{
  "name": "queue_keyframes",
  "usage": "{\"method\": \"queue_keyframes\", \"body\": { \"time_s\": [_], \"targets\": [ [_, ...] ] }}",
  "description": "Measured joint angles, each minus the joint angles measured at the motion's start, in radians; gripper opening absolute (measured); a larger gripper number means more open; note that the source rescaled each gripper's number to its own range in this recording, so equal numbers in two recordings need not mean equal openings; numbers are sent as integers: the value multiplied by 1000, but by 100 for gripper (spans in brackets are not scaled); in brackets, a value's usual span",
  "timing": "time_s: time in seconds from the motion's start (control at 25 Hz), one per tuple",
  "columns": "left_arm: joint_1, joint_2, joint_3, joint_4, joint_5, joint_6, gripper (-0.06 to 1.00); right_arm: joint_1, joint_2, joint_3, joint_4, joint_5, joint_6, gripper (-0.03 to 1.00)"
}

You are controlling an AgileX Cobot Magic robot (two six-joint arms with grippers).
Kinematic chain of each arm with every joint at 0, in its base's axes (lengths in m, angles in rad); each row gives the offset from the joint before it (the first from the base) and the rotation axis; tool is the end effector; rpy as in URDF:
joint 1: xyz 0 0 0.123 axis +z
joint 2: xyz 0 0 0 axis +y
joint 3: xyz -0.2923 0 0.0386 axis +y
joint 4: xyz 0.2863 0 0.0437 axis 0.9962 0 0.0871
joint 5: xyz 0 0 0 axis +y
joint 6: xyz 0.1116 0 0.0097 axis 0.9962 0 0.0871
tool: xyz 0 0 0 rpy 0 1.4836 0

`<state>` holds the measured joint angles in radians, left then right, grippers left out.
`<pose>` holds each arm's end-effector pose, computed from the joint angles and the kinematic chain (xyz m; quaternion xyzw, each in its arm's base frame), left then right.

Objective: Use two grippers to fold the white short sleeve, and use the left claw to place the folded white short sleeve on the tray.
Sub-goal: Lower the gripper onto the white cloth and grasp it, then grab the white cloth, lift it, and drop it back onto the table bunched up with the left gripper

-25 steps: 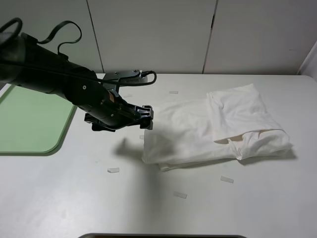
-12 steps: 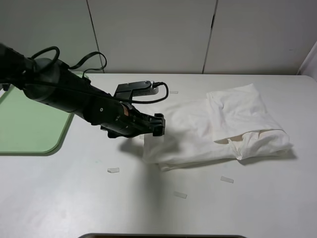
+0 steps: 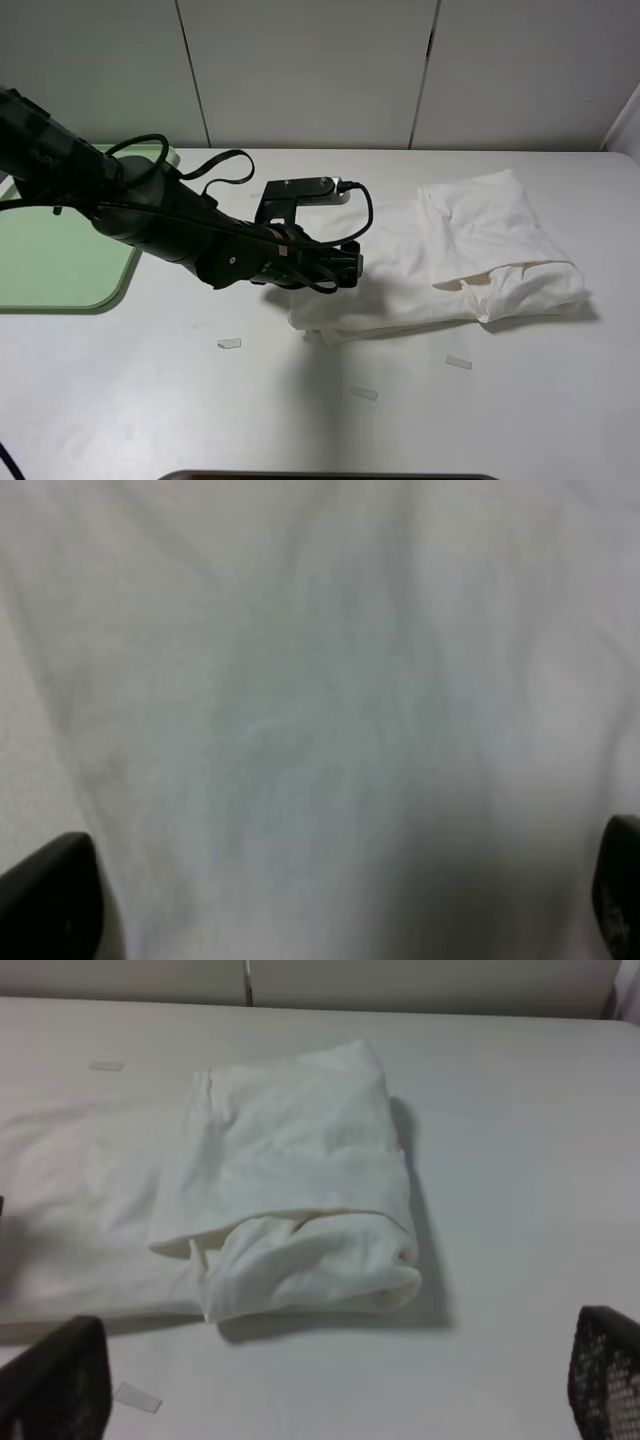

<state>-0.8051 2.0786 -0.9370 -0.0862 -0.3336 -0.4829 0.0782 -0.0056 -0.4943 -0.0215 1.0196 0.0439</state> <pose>0.2925 -0.2997 0.0435 0.1036 0.9053 -0.2505 0.3271 0.0395 0.0010 0.2886 -0.0143 0.8422 0.0222 0.5385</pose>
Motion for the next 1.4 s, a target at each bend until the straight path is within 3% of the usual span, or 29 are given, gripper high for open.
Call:
{"method": "queue_keyframes", "body": {
  "time_s": [0.36,0.64,0.76,0.84,1.04,1.4],
  "targets": [
    [-8,22,-1,-5,-29,-10,96,0,0,0,0,0,0,100],
    [-8,41,0,-26,-54,-12,81,0,0,0,0,0,0,100],
    [-5,51,3,-29,-90,-14,68,0,0,0,0,0,0,100],
    [-23,92,-13,-5,-167,-23,43,0,0,0,0,0,0,100],
    [-26,99,-13,-1,-166,-34,5,0,0,0,0,0,0,100],
    [-26,83,-11,-1,-145,-40,3,0,0,0,0,0,0,100]
  ]
}}
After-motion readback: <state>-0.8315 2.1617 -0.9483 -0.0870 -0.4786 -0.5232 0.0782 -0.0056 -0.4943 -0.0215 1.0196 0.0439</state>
